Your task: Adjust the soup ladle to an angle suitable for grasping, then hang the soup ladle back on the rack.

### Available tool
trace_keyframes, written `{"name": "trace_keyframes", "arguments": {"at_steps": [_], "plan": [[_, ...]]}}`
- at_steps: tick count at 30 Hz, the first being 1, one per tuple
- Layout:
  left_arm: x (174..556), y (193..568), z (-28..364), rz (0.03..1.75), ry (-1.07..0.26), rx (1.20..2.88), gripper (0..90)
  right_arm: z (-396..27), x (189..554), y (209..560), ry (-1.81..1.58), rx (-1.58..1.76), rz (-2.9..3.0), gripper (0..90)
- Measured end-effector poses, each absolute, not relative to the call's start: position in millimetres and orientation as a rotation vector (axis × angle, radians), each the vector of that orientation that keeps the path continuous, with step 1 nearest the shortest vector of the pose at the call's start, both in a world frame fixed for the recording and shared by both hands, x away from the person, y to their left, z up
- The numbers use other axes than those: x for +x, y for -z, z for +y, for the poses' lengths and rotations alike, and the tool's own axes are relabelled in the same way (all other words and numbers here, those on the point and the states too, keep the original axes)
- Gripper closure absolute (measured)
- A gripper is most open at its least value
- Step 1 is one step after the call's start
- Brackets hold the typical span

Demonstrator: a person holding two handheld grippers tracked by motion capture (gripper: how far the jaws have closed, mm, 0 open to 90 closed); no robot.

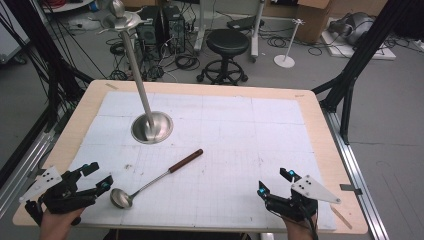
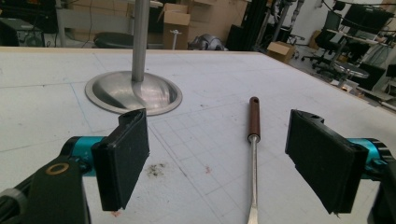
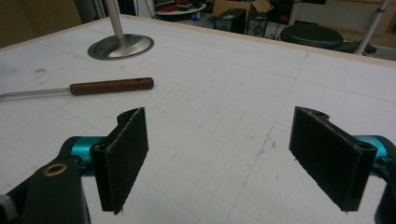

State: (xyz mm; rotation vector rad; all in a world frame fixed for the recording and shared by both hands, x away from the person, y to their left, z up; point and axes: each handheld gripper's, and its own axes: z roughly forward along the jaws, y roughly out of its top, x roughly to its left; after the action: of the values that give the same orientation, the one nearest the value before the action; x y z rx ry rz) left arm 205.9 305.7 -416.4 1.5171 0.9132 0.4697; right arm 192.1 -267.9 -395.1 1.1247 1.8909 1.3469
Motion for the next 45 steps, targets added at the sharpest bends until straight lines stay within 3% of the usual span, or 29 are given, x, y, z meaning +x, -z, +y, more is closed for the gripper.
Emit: {"name": "trace_keyframes", "arguments": {"at_steps": [14, 17, 18, 24, 38, 45], "plan": [[207, 410, 300, 0.902, -0.448, 1.541, 17.6, -266, 197, 398, -1.321, 1.142, 1.924, 18.4], [211, 404, 294, 0.861, -0.427, 1.585, 21.3, -266, 196, 398, -1.322, 1.15, 1.923, 18.4], [214, 402, 291, 0.85, -0.409, 1.604, 27.5, -267, 195, 398, -1.323, 1.149, 1.917, 18.4], [237, 392, 260, 0.789, -0.32, 1.826, 34.5, -269, 195, 398, -1.325, 1.159, 1.908, 18.4], [278, 393, 206, 0.755, -0.154, 2.194, 41.2, -271, 195, 397, -1.322, 1.161, 1.899, 18.4], [287, 403, 197, 0.779, -0.103, 2.278, 43.3, -272, 194, 397, -1.325, 1.171, 1.897, 18.4]]}}
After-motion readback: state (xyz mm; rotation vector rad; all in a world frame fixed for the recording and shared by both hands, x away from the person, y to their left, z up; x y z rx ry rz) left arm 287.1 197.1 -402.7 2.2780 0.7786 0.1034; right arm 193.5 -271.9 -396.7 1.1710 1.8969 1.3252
